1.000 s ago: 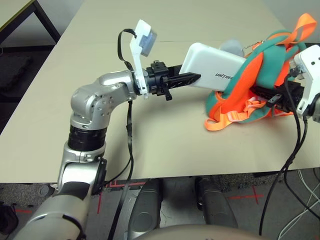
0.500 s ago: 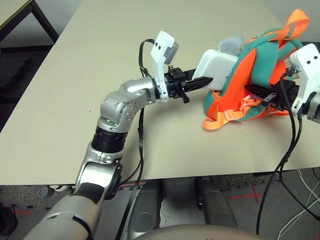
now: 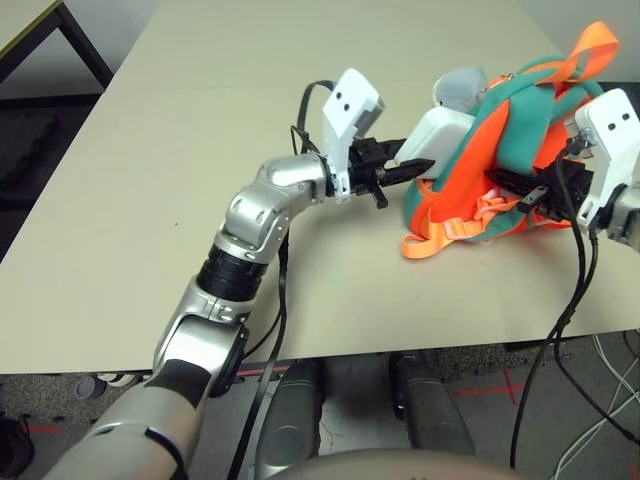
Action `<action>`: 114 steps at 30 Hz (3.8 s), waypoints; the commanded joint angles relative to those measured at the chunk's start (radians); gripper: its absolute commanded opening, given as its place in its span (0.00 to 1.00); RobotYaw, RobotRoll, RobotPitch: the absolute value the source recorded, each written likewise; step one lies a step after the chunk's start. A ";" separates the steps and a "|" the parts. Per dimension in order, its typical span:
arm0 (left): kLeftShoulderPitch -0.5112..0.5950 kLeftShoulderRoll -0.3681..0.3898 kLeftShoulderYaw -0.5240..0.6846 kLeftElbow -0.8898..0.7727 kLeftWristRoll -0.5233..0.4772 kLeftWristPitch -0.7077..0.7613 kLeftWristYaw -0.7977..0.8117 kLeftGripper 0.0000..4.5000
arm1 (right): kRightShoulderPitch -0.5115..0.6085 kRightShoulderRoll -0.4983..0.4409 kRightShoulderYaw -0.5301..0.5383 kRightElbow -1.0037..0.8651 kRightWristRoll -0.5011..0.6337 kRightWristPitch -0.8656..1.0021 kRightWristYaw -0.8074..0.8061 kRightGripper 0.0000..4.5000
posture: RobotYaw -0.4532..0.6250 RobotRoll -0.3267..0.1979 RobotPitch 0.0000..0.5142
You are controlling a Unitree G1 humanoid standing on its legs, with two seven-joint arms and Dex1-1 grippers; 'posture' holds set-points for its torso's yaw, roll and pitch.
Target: Put the pencil case into the backpack and zip it.
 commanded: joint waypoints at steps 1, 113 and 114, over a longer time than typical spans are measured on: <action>-0.007 -0.063 -0.077 0.138 0.052 0.008 -0.024 0.29 | -0.008 0.015 0.038 0.006 -0.010 -0.013 0.004 0.04 | 0.46 0.62 0.37; -0.660 -0.189 0.740 1.125 -0.151 -0.213 0.093 0.03 | -0.015 0.084 0.057 -0.068 -0.023 0.026 -0.037 0.04 | 0.39 0.62 0.36; -0.673 -0.173 0.739 1.110 -0.157 -0.196 0.076 0.03 | -0.012 0.082 0.059 -0.063 -0.025 0.021 -0.035 0.04 | 0.40 0.62 0.36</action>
